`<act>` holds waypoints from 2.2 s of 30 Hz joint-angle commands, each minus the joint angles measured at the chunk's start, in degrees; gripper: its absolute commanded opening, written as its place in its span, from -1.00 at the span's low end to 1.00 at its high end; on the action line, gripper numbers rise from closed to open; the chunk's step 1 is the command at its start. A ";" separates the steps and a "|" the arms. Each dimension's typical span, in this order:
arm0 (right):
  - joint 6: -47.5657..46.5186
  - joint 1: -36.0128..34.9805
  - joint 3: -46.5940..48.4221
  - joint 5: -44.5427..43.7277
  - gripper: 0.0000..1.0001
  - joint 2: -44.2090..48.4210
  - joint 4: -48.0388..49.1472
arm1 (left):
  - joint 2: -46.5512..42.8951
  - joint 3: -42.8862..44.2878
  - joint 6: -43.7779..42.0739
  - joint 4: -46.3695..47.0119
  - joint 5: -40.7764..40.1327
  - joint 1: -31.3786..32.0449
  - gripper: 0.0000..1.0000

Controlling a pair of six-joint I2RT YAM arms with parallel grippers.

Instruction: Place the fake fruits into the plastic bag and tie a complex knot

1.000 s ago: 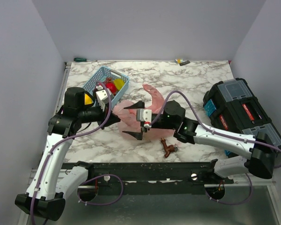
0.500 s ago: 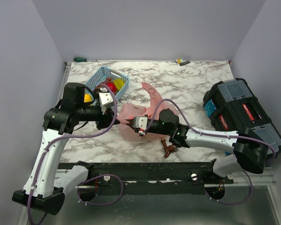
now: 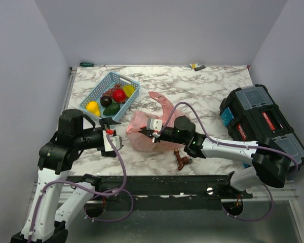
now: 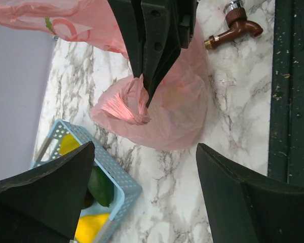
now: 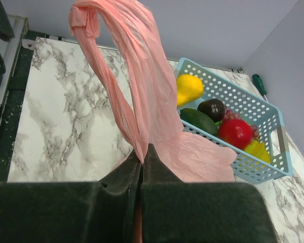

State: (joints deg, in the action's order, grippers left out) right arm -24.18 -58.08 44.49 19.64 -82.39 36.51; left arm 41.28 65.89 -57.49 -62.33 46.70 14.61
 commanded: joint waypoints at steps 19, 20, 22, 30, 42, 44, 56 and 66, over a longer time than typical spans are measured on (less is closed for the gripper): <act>8.30 1.20 -0.46 3.16 -0.71 1.61 4.81 | 6.52 -3.27 4.22 17.54 7.86 6.74 -1.00; 8.90 1.15 -0.51 2.87 -0.36 1.17 6.61 | 6.76 -3.07 6.11 17.93 8.64 6.70 -1.00; 10.96 1.16 -0.29 2.34 0.33 -0.21 11.30 | 7.50 -2.41 8.46 17.63 9.72 6.75 -1.00; 16.05 1.18 -2.78 -3.46 0.07 -7.79 27.91 | 7.60 -3.30 22.52 25.32 11.15 6.66 -1.00; 10.99 2.48 -11.97 -2.12 -0.54 -18.72 34.29 | 10.16 -1.55 37.21 35.54 11.21 2.57 -1.00; 10.20 3.21 -12.05 -1.83 -0.59 -20.56 34.58 | 10.78 -1.33 38.84 37.15 11.10 1.62 -1.00; 9.92 5.94 -11.50 -0.97 -0.64 -26.46 33.33 | 12.05 0.25 40.66 40.79 10.73 -1.60 -1.00; 12.75 6.00 -10.41 -1.92 -0.99 -23.13 34.85 | 9.53 -5.13 38.93 38.64 11.14 -5.00 0.27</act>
State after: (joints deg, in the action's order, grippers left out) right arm -13.02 -52.64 35.07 18.44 -105.25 76.16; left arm 54.81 62.35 -17.04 -28.36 55.05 11.84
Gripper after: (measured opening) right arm 0.014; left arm 0.312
